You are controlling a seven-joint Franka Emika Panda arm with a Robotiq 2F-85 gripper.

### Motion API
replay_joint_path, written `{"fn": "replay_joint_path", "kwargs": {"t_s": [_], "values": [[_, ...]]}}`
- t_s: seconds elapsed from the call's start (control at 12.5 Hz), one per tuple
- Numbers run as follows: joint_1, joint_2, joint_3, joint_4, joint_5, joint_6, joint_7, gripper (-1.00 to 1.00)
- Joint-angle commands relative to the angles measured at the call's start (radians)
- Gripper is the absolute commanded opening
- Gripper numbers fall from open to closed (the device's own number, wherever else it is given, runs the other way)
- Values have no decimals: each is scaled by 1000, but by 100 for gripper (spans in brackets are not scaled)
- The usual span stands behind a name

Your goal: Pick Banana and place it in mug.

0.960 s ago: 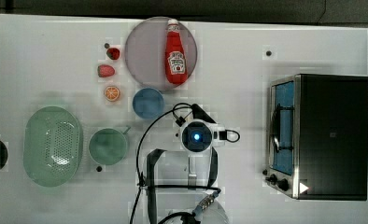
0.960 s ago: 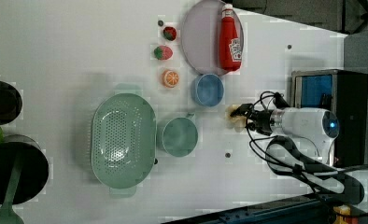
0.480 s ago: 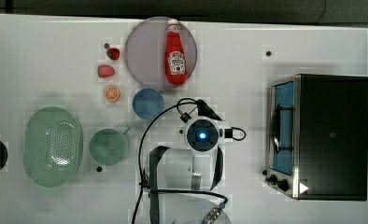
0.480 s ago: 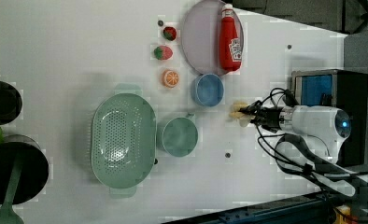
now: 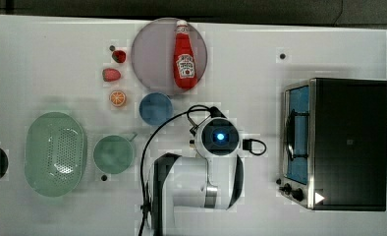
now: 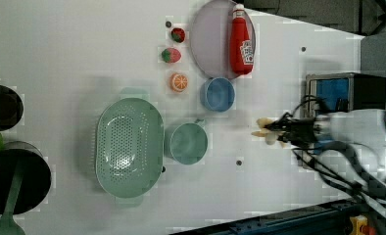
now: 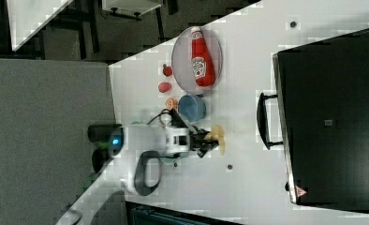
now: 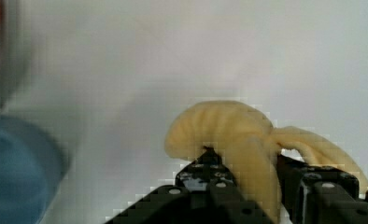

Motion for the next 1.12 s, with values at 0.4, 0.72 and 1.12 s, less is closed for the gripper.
{"fn": "replay_joint_path", "kwargs": {"t_s": [0.4,0.72,1.12], "values": [[5,-329,25,278,-9,-515,9,-32],[36,-352,136,340,-7,-594,125,-32],[62,-332,341,336,47,-599,362,-32]]}}
